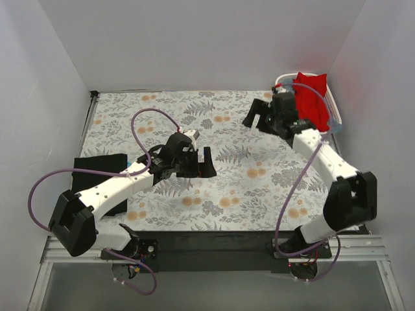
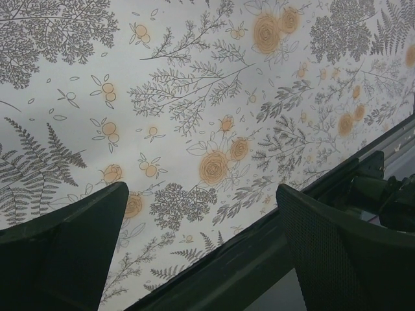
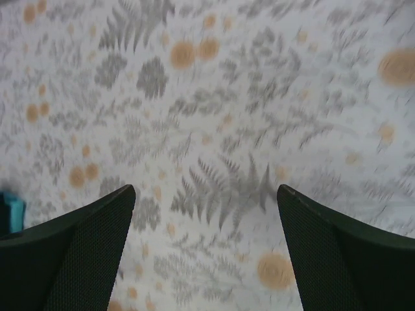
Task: Fold and stack the t-shirts
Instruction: Grab the tshirt from the pile
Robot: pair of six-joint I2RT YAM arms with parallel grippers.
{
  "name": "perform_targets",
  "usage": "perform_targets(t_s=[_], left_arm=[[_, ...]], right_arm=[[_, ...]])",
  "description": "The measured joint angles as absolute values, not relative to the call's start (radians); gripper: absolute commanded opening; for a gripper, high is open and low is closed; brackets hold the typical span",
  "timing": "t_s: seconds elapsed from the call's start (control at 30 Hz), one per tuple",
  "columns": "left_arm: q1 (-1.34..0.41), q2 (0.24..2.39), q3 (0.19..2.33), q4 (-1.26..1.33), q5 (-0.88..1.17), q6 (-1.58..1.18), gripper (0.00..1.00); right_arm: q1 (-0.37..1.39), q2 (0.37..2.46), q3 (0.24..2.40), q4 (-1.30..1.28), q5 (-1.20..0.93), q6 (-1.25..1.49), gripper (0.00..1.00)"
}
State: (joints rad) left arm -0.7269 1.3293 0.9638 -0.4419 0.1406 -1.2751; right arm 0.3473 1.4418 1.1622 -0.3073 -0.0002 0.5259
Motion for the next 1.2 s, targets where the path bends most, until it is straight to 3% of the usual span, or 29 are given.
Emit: perform_targets(t_s=[0.2, 0.37, 0.53, 1.0, 1.1, 1.2], left_arm=[[-0.722, 1.267, 0.926, -0.444, 0.121, -1.272, 0.98], [-0.72, 1.194, 0.917, -0.436, 0.102, -1.27, 0.98], [-0.717, 1.197, 0.914, -0.432, 0.092, -1.268, 0.98], [-0.715, 1.248, 0.905, -0.43, 0.11, -1.261, 0.98], [-0.715, 1.258, 0.905, -0.425, 0.118, -1.26, 0.98], [-0.712, 1.268, 0.905, -0.425, 0.124, -1.26, 0.98]], right_arm=[[0.141, 1.776, 1.576, -0.271, 0.121, 0.412, 0.96], [0.02, 1.948, 1.69, -0.247, 0.22, 0.319, 0.94], [0.005, 2.132, 1.794, -0.243, 0.28, 0.224, 0.93], [-0.048, 2.199, 1.761, -0.199, 0.44, 0.18, 0.83], [-0.072, 2.193, 1.729, -0.186, 0.435, 0.18, 0.77], [-0.08, 2.192, 1.724, -0.171, 0.422, 0.181, 0.63]])
